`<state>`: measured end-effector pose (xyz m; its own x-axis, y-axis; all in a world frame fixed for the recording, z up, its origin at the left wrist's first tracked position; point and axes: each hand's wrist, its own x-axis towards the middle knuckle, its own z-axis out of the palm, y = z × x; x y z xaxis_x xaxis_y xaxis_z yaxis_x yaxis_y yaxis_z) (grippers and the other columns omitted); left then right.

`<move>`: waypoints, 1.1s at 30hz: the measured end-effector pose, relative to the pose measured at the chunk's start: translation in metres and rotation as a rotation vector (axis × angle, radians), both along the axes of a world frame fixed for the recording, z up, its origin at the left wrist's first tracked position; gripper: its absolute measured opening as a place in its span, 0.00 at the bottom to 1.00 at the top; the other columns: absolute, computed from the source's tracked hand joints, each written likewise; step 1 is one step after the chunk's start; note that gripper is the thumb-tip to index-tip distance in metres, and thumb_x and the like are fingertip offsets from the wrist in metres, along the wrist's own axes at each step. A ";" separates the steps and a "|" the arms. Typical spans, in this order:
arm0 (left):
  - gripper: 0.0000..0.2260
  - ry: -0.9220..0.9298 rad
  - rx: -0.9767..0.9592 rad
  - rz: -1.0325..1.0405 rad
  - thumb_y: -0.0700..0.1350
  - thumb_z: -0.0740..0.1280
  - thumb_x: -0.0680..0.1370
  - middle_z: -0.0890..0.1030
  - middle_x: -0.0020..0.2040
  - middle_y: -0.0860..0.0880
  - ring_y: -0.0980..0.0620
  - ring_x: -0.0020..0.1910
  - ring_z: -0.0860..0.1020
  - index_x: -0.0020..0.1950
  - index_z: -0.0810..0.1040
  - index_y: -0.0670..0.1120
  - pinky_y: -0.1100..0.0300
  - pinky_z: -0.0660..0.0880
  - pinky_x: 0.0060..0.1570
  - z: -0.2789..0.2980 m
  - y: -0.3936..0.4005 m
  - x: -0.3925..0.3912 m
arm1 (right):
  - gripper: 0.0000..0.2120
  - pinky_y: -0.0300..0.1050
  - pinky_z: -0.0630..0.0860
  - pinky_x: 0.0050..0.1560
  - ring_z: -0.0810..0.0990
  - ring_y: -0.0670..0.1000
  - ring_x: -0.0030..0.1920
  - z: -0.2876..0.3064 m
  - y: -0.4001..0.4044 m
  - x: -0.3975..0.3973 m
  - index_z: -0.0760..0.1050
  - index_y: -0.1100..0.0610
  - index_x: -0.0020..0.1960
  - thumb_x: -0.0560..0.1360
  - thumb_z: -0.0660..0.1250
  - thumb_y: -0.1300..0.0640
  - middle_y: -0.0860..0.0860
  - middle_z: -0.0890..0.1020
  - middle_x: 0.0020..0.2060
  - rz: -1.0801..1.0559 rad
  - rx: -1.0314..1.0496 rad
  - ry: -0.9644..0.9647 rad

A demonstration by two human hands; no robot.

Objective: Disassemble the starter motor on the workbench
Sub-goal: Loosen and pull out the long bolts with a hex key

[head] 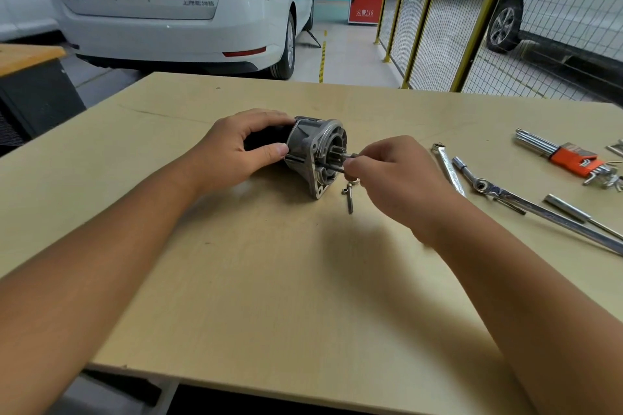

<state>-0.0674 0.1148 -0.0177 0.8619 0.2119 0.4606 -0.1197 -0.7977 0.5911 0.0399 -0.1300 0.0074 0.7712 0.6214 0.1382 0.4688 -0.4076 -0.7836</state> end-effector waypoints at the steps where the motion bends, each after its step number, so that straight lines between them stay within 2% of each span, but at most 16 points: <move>1: 0.18 -0.002 -0.002 -0.002 0.50 0.71 0.77 0.79 0.66 0.61 0.63 0.69 0.75 0.66 0.78 0.62 0.63 0.68 0.72 0.000 0.000 0.000 | 0.14 0.34 0.61 0.18 0.67 0.44 0.21 0.000 -0.001 0.001 0.82 0.62 0.43 0.77 0.65 0.53 0.47 0.72 0.20 0.002 -0.018 -0.004; 3: 0.18 -0.002 -0.001 0.000 0.51 0.71 0.77 0.80 0.66 0.59 0.62 0.69 0.75 0.66 0.78 0.63 0.61 0.68 0.73 -0.001 0.001 0.000 | 0.14 0.34 0.60 0.18 0.66 0.45 0.21 -0.002 -0.002 0.002 0.82 0.63 0.42 0.78 0.65 0.54 0.46 0.70 0.19 0.022 -0.042 -0.016; 5: 0.18 -0.001 0.001 0.000 0.51 0.71 0.77 0.80 0.67 0.59 0.62 0.70 0.75 0.66 0.77 0.64 0.60 0.68 0.73 -0.001 0.001 0.000 | 0.15 0.33 0.62 0.18 0.68 0.45 0.22 -0.003 -0.001 0.001 0.83 0.60 0.41 0.80 0.66 0.52 0.48 0.75 0.24 0.048 -0.073 -0.055; 10: 0.19 -0.002 0.003 -0.004 0.51 0.71 0.77 0.79 0.67 0.63 0.63 0.70 0.74 0.65 0.77 0.66 0.63 0.67 0.72 -0.001 0.002 0.000 | 0.13 0.31 0.63 0.19 0.73 0.40 0.22 -0.005 -0.001 0.001 0.81 0.51 0.35 0.78 0.71 0.52 0.46 0.77 0.25 0.034 -0.048 -0.089; 15: 0.18 -0.009 0.006 -0.009 0.51 0.71 0.77 0.79 0.65 0.64 0.64 0.68 0.75 0.65 0.77 0.65 0.69 0.67 0.70 -0.002 0.002 0.001 | 0.07 0.34 0.68 0.23 0.76 0.42 0.24 -0.006 0.000 -0.001 0.85 0.51 0.37 0.73 0.76 0.54 0.44 0.80 0.28 -0.015 0.038 -0.008; 18: 0.18 -0.012 0.003 -0.013 0.50 0.71 0.77 0.79 0.65 0.65 0.64 0.68 0.75 0.65 0.78 0.65 0.70 0.67 0.70 -0.003 0.003 0.001 | 0.07 0.36 0.69 0.26 0.75 0.42 0.26 -0.006 0.001 0.000 0.84 0.51 0.35 0.71 0.78 0.55 0.41 0.78 0.24 -0.032 0.077 0.042; 22: 0.18 -0.011 -0.001 -0.014 0.50 0.71 0.77 0.79 0.65 0.65 0.64 0.68 0.75 0.65 0.78 0.65 0.70 0.67 0.69 -0.003 0.003 0.001 | 0.07 0.32 0.68 0.23 0.76 0.38 0.24 -0.006 -0.001 -0.001 0.84 0.51 0.35 0.68 0.81 0.54 0.41 0.80 0.25 -0.021 0.080 0.022; 25: 0.18 -0.009 -0.001 -0.012 0.50 0.72 0.77 0.79 0.65 0.65 0.64 0.68 0.75 0.66 0.78 0.64 0.71 0.67 0.68 -0.003 0.003 0.001 | 0.08 0.29 0.65 0.22 0.75 0.39 0.24 -0.003 -0.002 -0.004 0.83 0.51 0.35 0.69 0.80 0.53 0.41 0.80 0.25 0.029 0.081 -0.013; 29: 0.18 -0.008 -0.003 -0.009 0.51 0.71 0.77 0.79 0.66 0.64 0.63 0.68 0.75 0.66 0.78 0.64 0.69 0.67 0.69 -0.003 0.003 0.001 | 0.11 0.32 0.62 0.20 0.69 0.42 0.21 0.001 -0.003 -0.004 0.82 0.56 0.35 0.72 0.74 0.51 0.43 0.74 0.20 0.037 0.036 0.010; 33: 0.18 -0.007 -0.005 -0.007 0.51 0.71 0.77 0.79 0.66 0.64 0.63 0.69 0.75 0.66 0.78 0.63 0.66 0.68 0.71 -0.003 0.004 0.001 | 0.10 0.41 0.66 0.25 0.69 0.49 0.26 0.007 -0.005 -0.002 0.82 0.61 0.39 0.73 0.70 0.54 0.51 0.75 0.27 0.092 -0.059 0.047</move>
<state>-0.0661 0.1187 -0.0212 0.8602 0.2081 0.4655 -0.1292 -0.7942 0.5938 0.0376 -0.1353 0.0146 0.7155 0.6957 0.0639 0.4693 -0.4109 -0.7816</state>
